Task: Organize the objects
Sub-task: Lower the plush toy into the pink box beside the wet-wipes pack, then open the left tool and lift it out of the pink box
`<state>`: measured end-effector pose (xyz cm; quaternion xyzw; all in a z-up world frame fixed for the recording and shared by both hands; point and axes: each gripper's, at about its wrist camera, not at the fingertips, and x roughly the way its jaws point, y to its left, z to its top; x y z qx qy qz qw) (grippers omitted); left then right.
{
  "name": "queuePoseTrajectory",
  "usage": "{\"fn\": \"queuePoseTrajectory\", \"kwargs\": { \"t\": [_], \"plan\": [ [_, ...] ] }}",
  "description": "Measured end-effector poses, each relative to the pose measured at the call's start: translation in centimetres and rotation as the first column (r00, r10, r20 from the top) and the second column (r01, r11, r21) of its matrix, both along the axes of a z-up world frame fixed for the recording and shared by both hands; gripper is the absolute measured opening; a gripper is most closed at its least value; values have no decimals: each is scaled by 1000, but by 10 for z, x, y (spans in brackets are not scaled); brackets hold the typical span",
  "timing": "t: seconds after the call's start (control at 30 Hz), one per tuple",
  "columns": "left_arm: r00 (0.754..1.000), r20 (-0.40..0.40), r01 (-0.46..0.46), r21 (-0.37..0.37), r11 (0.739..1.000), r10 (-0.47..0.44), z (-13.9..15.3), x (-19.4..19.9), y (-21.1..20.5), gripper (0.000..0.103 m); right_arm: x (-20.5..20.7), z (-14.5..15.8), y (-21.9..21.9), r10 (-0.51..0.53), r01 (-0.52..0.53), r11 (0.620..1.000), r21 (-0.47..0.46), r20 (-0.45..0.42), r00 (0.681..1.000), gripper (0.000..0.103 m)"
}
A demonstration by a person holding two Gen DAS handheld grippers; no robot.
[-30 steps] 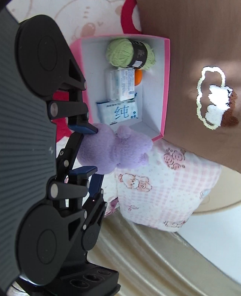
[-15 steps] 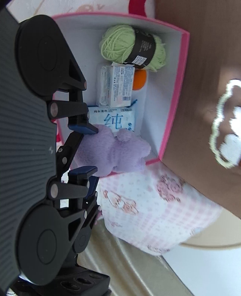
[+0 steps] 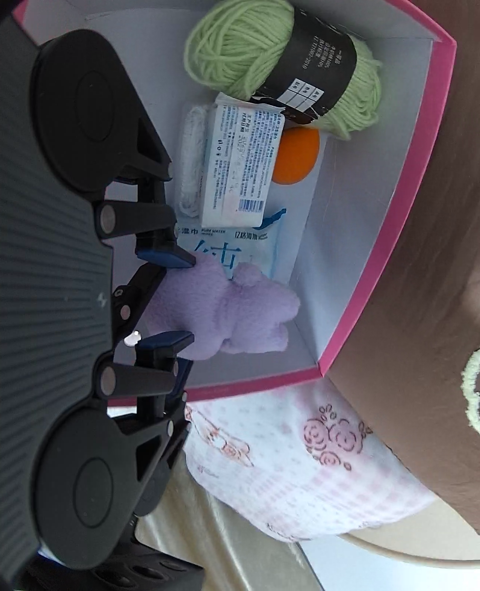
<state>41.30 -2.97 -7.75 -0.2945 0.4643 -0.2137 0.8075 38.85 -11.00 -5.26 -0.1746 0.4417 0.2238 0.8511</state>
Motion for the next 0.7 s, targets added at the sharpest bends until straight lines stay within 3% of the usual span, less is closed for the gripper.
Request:
{"fn": "queuePoseTrajectory", "kwargs": {
  "t": [0.4,0.5,0.6,0.7],
  "plan": [
    [999,-39,-23,49,999,25,-14,8,-8,36,-2,-22,11,96,-90,990,-111,45,994,72],
    [998,-55,-21,74,997,25,-12,4,-10,46,-10,-21,8,88,-74,988,-137,98,991,76],
    [999,-31,-18,103,994,21,-4,-5,-9,55,-22,-12,0,81,-65,992,-110,143,986,76],
    [1000,-12,-21,163,986,24,9,-13,-11,55,-35,-1,-8,70,-63,997,-51,150,986,76]
  ]
}}
